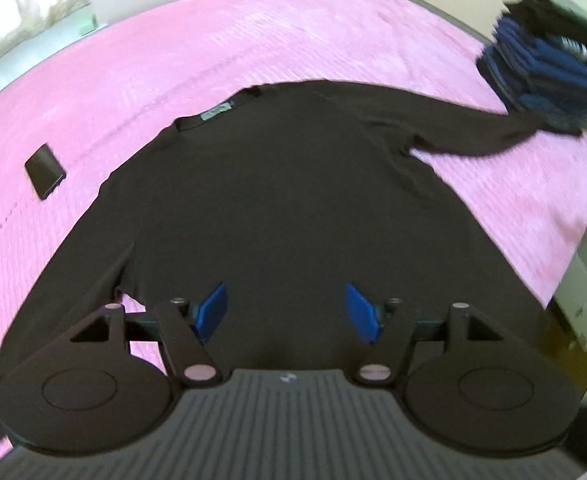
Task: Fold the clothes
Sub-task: 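Grasp a sweater sleeve with the right gripper and straighten it along the bed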
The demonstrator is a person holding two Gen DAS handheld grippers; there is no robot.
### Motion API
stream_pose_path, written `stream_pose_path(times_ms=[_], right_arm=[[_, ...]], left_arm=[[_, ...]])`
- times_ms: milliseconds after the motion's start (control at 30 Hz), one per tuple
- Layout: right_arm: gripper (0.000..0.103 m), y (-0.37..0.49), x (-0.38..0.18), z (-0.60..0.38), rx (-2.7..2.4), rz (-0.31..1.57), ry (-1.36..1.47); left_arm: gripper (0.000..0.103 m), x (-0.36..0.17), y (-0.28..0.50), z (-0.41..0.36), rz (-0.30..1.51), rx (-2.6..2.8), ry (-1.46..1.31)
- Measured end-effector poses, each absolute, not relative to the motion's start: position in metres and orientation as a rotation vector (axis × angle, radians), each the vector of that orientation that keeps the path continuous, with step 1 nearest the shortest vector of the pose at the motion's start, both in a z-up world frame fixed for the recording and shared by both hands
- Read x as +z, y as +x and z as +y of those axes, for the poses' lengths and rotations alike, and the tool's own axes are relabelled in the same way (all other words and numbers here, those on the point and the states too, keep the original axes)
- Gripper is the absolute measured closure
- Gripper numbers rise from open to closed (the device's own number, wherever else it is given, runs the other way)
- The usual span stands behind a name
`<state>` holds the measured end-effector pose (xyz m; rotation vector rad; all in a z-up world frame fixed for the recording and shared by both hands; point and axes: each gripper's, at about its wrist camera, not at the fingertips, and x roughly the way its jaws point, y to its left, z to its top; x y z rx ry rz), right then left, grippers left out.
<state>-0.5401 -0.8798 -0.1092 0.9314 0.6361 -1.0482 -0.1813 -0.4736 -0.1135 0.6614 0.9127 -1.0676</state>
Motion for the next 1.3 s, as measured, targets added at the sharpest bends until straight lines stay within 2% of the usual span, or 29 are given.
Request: stream_pose_path(times_ms=[33, 67, 100, 200, 300, 500, 800, 833, 867, 900, 933, 1167, 1300], right_arm=[[0.033, -0.543, -0.115, -0.89, -1.05, 0.623, 0.947], [0.042, -0.546, -0.121, -0.902, -1.052, 0.61, 0.965], [0.046, -0.548, -0.128, -0.913, -1.054, 0.596, 0.982], [0.046, -0.556, -0.153, -0.957, -1.068, 0.566, 1.017], [0.055, -0.561, -0.189, -1.011, -1.065, 0.567, 1.035], [0.055, -0.564, -0.25, -1.096, -1.035, 0.65, 1.022], [0.055, -0.576, -0.281, -1.128, -0.992, 0.609, 1.058], [0.059, -0.577, -0.283, -1.129, -0.992, 0.615, 1.058], [0.068, -0.579, -0.284, -1.128, -0.998, 0.614, 1.062], [0.097, -0.582, -0.284, -1.128, -0.993, 0.609, 1.083], [0.102, -0.587, -0.282, -1.126, -0.994, 0.599, 1.097], [0.102, -0.628, -0.216, -1.072, -1.11, 0.613, 1.037], [0.102, -0.639, -0.222, -1.056, -1.175, 0.677, 1.054]], left_arm=[[0.041, -0.115, -0.182, -0.473, 0.908, -1.071, 0.68], [0.041, -0.114, -0.183, -0.47, 0.906, -1.057, 0.695], [0.041, -0.113, -0.184, -0.468, 0.905, -1.044, 0.71], [0.041, -0.109, -0.188, -0.464, 0.924, -0.97, 0.723], [0.041, -0.108, -0.197, -0.472, 0.962, -0.862, 0.727], [0.041, -0.12, -0.241, -0.518, 1.062, -0.737, 0.729], [0.041, -0.134, -0.309, -0.596, 1.104, -0.913, 0.805], [0.041, -0.135, -0.311, -0.599, 1.105, -0.919, 0.807], [0.041, -0.135, -0.311, -0.601, 1.104, -0.918, 0.811], [0.041, -0.135, -0.31, -0.601, 1.103, -0.911, 0.815], [0.041, -0.135, -0.309, -0.601, 1.104, -0.903, 0.818], [0.041, -0.13, -0.307, -0.601, 1.102, -0.85, 0.819], [0.041, -0.126, -0.304, -0.606, 1.089, -0.852, 0.789]])
